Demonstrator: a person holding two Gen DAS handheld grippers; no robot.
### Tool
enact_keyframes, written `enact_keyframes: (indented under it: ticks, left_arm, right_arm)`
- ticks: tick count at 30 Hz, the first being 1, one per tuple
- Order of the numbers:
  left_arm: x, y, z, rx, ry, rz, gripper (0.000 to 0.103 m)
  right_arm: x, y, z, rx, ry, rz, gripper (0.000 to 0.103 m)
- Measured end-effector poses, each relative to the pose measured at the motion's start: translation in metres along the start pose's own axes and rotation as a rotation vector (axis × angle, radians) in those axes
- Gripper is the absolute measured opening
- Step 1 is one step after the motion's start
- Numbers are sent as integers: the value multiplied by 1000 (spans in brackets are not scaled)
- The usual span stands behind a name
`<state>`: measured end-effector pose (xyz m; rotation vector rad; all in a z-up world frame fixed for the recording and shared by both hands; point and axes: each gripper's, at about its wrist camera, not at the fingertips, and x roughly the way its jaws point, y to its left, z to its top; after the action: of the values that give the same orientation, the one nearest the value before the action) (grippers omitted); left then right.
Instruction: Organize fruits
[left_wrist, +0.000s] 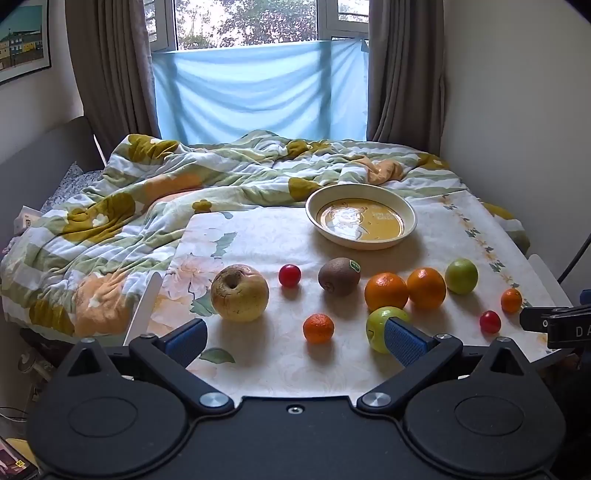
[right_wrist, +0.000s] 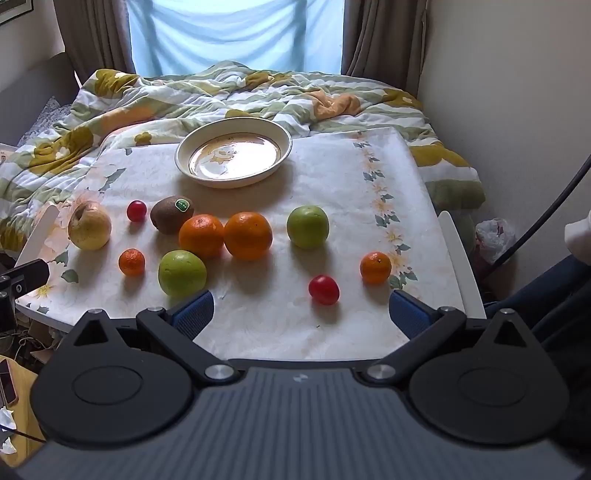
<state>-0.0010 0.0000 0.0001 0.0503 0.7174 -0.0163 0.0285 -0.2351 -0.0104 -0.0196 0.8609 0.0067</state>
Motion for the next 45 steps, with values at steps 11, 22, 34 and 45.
enact_keyframes:
  ticks: [11,22,34,45]
  left_arm:
    - [4,2,0,-3,5,-4,103]
    - [9,4,2,-13,21,3,103]
    - [9,5,4,-21,20,-1,103]
    - [9,4,4,-20,18,-2,103]
  right_arm:
    - [2,-2,2,7,0,12,103]
    - [5,4,1,1,-1,17,103]
    - [6,4,1,2,-3,17,103]
    - [4,3,1,2,-3,16,103]
